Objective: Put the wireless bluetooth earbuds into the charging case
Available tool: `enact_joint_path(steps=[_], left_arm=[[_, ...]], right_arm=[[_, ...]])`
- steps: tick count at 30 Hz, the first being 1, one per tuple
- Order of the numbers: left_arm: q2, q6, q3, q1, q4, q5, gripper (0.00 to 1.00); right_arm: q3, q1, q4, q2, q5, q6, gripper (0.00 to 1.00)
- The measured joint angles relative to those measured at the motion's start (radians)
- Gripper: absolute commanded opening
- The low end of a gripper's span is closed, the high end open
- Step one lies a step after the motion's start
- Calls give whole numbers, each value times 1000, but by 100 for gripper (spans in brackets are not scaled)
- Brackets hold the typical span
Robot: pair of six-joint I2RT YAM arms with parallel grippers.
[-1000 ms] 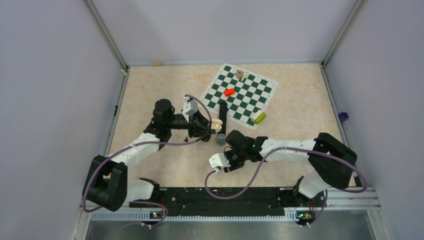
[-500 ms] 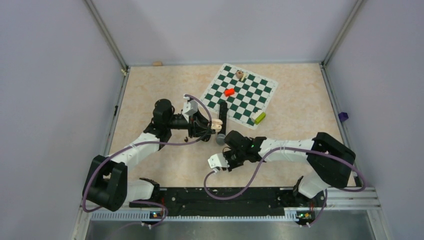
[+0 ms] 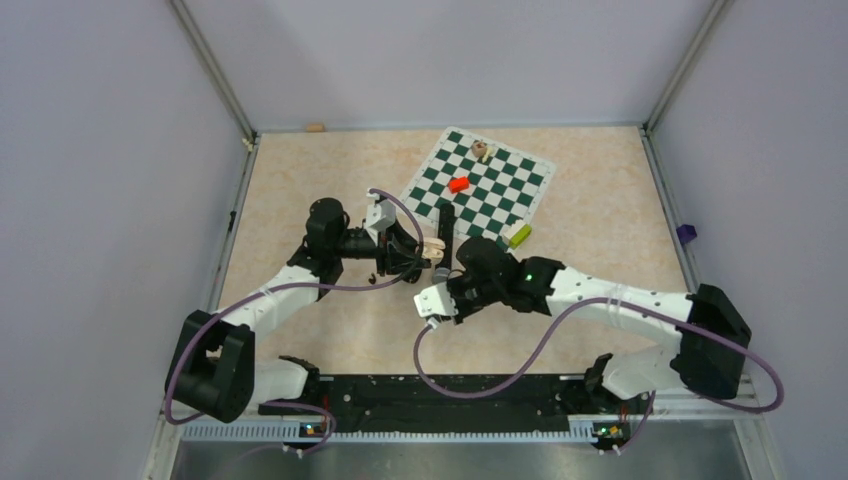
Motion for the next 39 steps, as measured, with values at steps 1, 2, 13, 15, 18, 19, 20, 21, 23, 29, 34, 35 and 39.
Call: enact_joint_path(steps=[1,2,13,15,18,19,20,21,23,29,34,35,39], left_arm=[[0,0,0,0,0,0,0],[1,0,0,0,0,0,0],[6,0,0,0,-5,-3,0],[6,0,0,0,-5,-3,0],[6,0,0,0,-5,-3,0],[7,0,0,0,-5,-3,0],[8,0,0,0,-4,-1,0],[11,0,0,0,-4,0,0],[20,-6,1,0,-1,5,0],[57,-62,1,0,40,13,0],[61,-88,6,0,50,20,0],[61,-92,10,0,51,20,0],[63,-107,17,0,58,23,0]], right_arm=[[20,0,-5,-13,0,-1,4],[47,0,-11,-27,-1,-1,4],[276,-25,-129,-89,-41,13,1],[281,-42,-132,-111,-38,18,1],[280,-65,-129,-135,-30,23,1],[278,-75,-123,-143,-24,27,1],[276,-84,-114,-152,-18,30,1],[269,-93,-93,-163,-10,36,1],[243,-107,-42,-182,7,51,1],[106,-126,192,-193,89,122,0],[34,-127,321,-175,137,182,0],[23,-127,346,-175,146,195,0],[8,-127,419,-175,167,229,0]])
